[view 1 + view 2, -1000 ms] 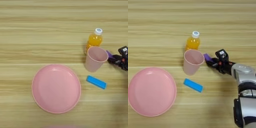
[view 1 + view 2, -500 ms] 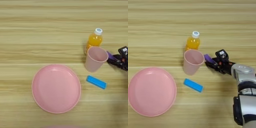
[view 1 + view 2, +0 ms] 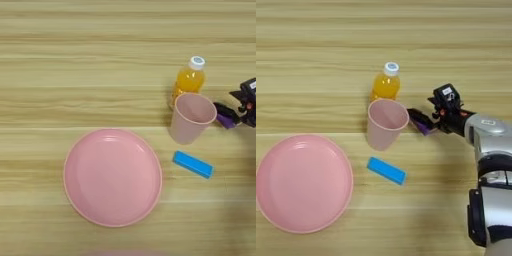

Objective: Move the objects on the table

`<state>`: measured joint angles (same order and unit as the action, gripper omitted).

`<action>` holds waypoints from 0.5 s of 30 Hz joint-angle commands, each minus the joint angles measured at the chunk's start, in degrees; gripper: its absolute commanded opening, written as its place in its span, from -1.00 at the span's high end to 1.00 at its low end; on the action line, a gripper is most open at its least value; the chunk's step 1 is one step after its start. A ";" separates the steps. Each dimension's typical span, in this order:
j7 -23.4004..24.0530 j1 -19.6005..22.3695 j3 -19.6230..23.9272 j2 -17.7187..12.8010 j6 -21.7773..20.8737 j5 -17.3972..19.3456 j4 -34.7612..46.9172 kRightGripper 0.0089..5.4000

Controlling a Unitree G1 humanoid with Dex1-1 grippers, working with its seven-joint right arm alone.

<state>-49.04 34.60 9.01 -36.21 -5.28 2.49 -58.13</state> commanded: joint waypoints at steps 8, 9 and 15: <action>1.25 0.73 4.53 -5.28 4.64 4.91 22.79 -0.98; 1.31 0.02 4.93 -5.31 5.67 5.50 25.82 -0.99; 0.85 -4.14 6.98 -5.17 11.50 9.92 41.61 -0.99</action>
